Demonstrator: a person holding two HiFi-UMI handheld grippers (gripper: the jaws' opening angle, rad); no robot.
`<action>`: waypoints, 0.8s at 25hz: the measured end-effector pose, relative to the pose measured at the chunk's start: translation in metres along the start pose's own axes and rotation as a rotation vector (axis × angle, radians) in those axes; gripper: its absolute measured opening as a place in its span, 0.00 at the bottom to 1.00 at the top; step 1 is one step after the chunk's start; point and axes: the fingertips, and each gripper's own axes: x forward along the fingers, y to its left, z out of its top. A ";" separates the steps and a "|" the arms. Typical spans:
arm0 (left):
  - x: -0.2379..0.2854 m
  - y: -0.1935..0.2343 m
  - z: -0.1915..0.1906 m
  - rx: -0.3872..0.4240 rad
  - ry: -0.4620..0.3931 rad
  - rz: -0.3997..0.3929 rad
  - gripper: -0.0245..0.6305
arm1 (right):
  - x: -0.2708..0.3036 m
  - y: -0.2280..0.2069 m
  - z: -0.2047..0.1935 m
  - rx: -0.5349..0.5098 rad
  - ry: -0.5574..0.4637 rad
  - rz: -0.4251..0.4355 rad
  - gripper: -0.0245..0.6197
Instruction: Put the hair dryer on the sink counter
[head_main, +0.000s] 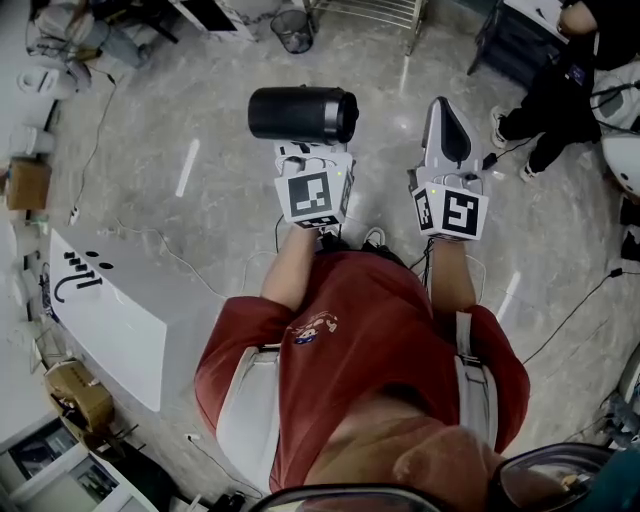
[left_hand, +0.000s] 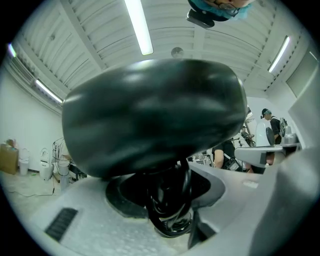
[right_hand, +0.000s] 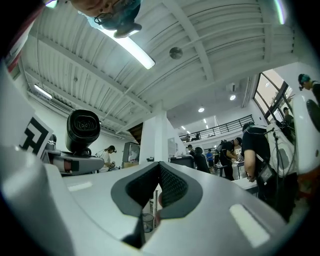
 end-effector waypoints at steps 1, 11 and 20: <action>0.001 -0.004 -0.001 0.000 0.000 0.000 0.34 | -0.002 -0.005 -0.002 0.006 0.000 -0.003 0.04; 0.011 -0.030 0.006 0.006 -0.005 0.006 0.34 | -0.010 -0.036 0.002 0.037 -0.017 -0.020 0.04; 0.029 -0.031 0.005 0.006 -0.011 0.008 0.34 | 0.001 -0.048 -0.002 0.050 -0.015 -0.029 0.04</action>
